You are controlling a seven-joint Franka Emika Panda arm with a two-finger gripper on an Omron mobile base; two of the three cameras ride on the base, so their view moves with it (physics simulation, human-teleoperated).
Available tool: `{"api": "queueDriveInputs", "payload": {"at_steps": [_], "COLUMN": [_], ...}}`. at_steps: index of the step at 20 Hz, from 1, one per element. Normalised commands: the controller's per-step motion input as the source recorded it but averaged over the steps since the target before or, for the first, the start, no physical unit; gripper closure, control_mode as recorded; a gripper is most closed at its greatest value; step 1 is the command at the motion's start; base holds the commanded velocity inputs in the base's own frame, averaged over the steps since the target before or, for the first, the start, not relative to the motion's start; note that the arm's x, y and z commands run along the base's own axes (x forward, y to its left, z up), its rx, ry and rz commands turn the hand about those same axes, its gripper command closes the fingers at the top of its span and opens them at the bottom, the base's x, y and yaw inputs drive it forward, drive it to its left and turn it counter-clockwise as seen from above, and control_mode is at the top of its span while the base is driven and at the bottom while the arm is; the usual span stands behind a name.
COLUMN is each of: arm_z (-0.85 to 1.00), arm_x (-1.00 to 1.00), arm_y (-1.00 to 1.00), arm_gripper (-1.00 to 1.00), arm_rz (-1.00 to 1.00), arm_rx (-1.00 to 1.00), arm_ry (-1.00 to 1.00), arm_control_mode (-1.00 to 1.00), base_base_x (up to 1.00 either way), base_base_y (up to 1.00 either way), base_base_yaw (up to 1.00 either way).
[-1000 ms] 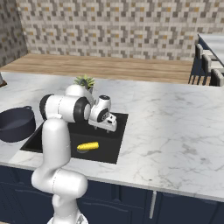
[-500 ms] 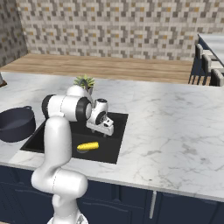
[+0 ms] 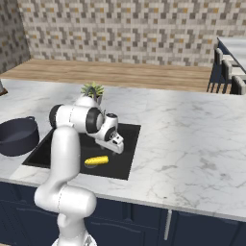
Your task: Dump the corn from the pot into the sink. Then turn on the water and wash the corn. Then turn off the water and put the corn back in the pot.
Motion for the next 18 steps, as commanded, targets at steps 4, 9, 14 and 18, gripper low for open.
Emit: {"api": "queueDriveInputs", "payload": {"at_steps": [4, 9, 14, 18], "arm_z": [-0.19, -0.13, -0.13, -0.19], "arm_x": [0.00, 0.00, 0.00, 0.00], "arm_y": [0.17, 0.11, 0.05, 0.06], "arm_gripper": [-1.00, -1.00, -1.00, -1.00], "arm_rz": [-0.09, -0.10, -0.11, -0.12], "arm_rx": [0.00, 0.00, 0.00, 0.00], "arm_ry": [0.00, 0.00, 0.02, 0.03], "arm_control_mode": [-1.00, -1.00, -1.00, -1.00], "base_base_x": [0.00, 0.00, 0.00, 0.00], "base_base_y": [0.00, 0.00, 0.00, 0.00], "base_base_yaw": [0.00, 0.00, 0.00, 0.00]}}
